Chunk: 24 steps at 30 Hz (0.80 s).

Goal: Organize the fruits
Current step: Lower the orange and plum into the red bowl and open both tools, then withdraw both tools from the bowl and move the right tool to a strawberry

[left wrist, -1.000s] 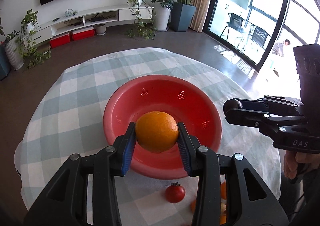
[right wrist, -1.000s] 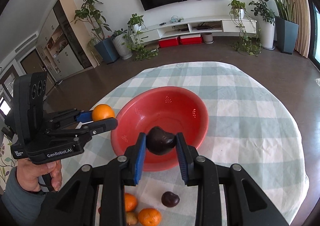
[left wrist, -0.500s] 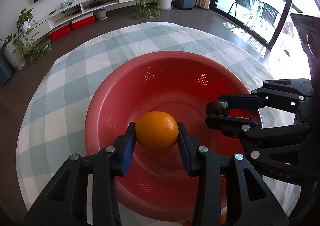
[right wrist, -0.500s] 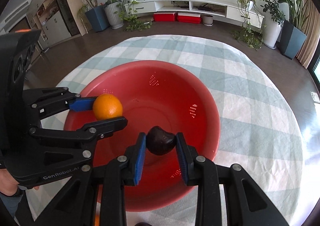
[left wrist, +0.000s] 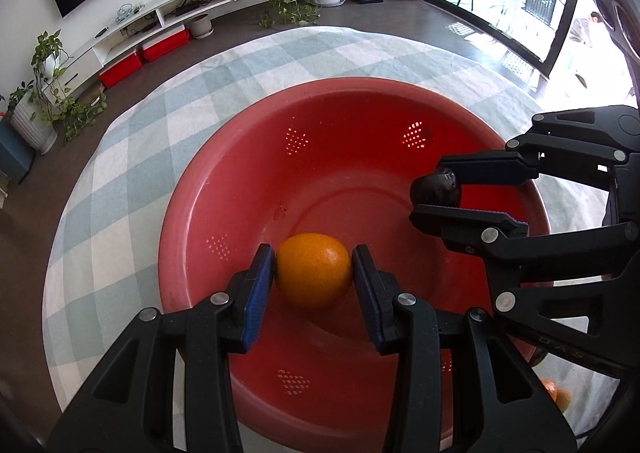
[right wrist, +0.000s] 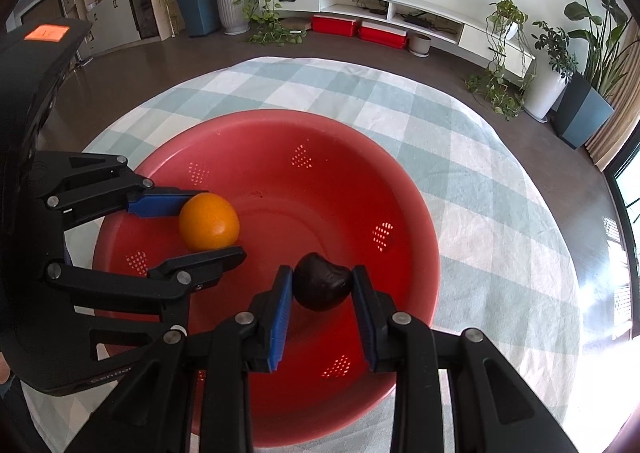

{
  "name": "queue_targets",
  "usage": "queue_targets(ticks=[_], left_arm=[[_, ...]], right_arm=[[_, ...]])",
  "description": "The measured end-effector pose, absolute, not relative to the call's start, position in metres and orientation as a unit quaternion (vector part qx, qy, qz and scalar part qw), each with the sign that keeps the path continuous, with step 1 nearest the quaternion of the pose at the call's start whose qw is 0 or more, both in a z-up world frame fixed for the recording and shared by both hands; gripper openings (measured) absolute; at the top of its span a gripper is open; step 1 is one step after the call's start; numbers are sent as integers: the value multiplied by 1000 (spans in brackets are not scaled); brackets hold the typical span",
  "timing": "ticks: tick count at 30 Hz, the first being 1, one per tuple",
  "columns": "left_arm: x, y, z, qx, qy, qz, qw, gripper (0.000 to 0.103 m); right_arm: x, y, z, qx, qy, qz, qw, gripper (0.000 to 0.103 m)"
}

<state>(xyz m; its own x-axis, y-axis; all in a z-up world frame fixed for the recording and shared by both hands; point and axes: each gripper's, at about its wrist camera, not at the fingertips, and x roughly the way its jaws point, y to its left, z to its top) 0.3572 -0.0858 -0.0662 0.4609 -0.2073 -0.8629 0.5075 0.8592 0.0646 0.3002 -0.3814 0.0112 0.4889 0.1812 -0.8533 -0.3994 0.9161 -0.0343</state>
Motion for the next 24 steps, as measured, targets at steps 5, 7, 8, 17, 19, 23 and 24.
queue_targets(ticks=[5, 7, 8, 17, 19, 23, 24], left_arm=[[355, -88, -67, 168, 469, -209, 841, 39], [354, -87, -67, 167, 468, -211, 842, 39], [355, -86, -67, 165, 468, -211, 842, 39], [349, -79, -57, 157, 452, -203, 854, 49], [346, -75, -52, 152, 450, -200, 857, 53], [328, -64, -31, 144, 427, -199, 870, 73], [320, -61, -23, 139, 419, -201, 874, 75]], right_arm=[[300, -379, 11, -127, 474, 164, 856, 33], [300, -379, 11, -127, 474, 164, 856, 33], [300, -379, 11, -125, 475, 165, 855, 34], [299, -385, 17, -96, 474, 167, 859, 38], [296, -387, 22, -94, 469, 163, 863, 42], [280, -399, 45, -61, 444, 165, 879, 59], [274, -403, 53, -48, 435, 167, 883, 65]])
